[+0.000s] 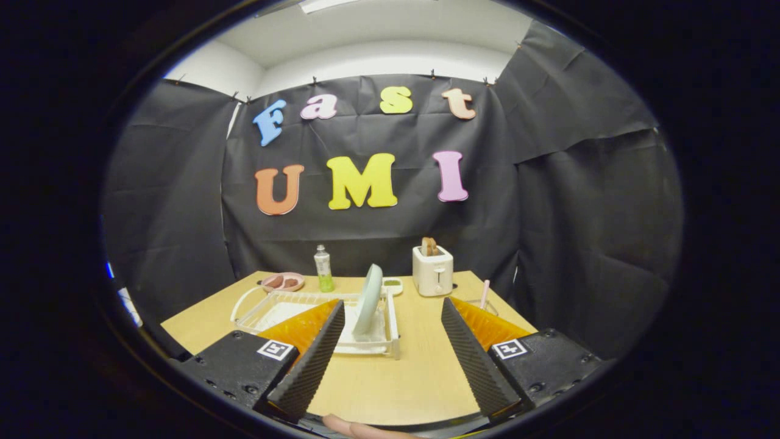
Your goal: Take the plate from the dish rack, then take the spoon from the basket and place it into the plate.
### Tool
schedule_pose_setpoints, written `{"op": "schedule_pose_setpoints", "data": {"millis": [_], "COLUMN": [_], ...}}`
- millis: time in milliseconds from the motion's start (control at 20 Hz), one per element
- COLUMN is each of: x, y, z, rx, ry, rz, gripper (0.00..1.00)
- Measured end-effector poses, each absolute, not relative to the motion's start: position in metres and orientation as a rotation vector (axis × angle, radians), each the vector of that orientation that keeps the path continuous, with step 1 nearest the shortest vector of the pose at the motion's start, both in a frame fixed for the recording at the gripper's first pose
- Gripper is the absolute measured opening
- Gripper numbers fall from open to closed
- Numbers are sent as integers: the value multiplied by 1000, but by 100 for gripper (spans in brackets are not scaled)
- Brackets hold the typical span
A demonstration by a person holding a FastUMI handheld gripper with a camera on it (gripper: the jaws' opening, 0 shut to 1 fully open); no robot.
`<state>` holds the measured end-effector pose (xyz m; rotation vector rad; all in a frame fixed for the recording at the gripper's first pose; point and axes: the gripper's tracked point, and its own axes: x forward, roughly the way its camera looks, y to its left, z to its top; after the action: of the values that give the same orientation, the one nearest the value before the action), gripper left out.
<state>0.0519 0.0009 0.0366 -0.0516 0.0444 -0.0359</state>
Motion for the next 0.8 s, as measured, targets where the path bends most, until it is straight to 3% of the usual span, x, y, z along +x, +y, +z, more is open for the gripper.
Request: {"op": "schedule_pose_setpoints", "data": {"millis": [250,800], "x": [123,277], "y": [17,74], "z": [74,54], "rx": [-110,-218], "ry": [135,687], "rz": [-35,17], "gripper": [100,98]}}
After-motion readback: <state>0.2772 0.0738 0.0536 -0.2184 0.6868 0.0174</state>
